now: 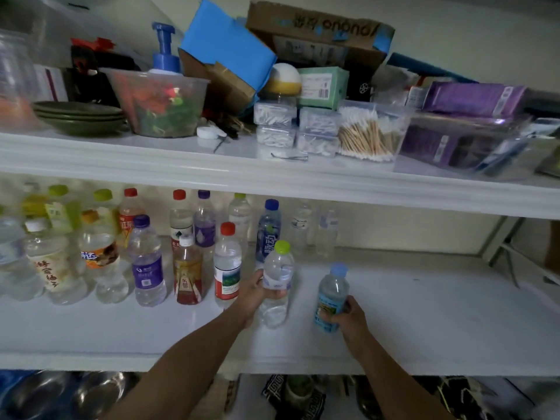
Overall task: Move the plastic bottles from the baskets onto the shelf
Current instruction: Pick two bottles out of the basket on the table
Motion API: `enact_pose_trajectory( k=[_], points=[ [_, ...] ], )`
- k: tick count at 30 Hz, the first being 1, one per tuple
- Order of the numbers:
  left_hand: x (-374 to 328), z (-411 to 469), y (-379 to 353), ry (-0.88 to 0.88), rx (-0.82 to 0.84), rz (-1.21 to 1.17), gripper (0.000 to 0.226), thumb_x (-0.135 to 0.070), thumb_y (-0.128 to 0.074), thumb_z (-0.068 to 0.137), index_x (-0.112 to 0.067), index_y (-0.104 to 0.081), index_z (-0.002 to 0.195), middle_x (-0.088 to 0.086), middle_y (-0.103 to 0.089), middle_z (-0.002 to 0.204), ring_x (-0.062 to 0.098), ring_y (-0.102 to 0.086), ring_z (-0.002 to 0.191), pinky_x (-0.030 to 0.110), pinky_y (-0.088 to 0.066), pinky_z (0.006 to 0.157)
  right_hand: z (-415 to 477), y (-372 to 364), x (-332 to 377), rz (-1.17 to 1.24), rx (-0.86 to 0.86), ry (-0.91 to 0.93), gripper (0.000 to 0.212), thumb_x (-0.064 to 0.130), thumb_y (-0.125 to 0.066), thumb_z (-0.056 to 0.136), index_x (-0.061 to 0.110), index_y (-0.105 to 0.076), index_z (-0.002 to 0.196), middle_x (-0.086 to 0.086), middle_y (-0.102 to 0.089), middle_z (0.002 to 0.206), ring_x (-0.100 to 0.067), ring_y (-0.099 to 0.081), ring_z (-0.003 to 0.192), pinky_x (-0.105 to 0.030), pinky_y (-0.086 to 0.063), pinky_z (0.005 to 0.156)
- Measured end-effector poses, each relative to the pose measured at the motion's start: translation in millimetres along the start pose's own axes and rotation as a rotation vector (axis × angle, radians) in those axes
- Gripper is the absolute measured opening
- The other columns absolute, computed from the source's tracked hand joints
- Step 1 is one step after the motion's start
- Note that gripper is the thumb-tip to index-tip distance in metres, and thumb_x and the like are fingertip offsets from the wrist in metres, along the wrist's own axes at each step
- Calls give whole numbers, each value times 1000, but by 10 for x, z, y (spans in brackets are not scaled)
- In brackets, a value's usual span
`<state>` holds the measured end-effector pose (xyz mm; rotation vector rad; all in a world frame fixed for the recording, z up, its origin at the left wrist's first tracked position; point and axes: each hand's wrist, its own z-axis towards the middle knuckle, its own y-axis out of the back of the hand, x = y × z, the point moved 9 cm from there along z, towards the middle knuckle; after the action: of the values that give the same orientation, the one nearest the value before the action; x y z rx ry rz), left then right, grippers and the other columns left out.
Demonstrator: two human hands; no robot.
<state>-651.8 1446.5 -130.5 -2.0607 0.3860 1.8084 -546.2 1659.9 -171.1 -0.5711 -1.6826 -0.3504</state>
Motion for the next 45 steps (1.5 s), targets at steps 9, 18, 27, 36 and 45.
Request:
enact_pose_trajectory(
  k=[9,18,27,36,45],
  points=[
    [29,43,-78,-54,-24,40,54,-4,-78,74,-11,-58,124,8,-69,117,26,-62,113,43,-48,100,330,-265,-70,-75,268,-19,49,-20,-75,62,7,-59,99,-12,-72,95,-23,-70,78,-30,-57,64],
    [297,-73,-53,-47,-230,343,68,-6,-87,64,-26,-53,120,-8,-59,114,24,-55,119,25,-50,89,391,-372,-144,-100,382,22,55,-21,-72,66,10,-55,108,-15,-67,106,-25,-66,90,-36,-56,79],
    [318,-117,-60,-46,-492,762,82,-24,-89,63,-10,-44,131,8,-44,130,22,-46,117,27,-40,96,517,-355,-113,-302,347,111,64,-9,-83,63,11,-56,118,-15,-66,115,-35,-63,105,-52,-51,94],
    [299,24,104,-15,-503,759,71,-17,-81,74,-12,-43,133,7,-53,134,24,-52,122,31,-42,100,738,-519,-80,-329,355,112,60,-9,-83,62,17,-58,109,-13,-68,110,-30,-66,101,-48,-53,93],
    [301,210,167,15,-404,781,74,-9,-74,81,-12,-35,144,7,-43,147,26,-44,133,33,-35,109,884,-663,-83,-350,406,94,59,-11,-80,66,11,-56,115,-14,-66,114,-32,-64,106,-48,-51,97]
  ],
)
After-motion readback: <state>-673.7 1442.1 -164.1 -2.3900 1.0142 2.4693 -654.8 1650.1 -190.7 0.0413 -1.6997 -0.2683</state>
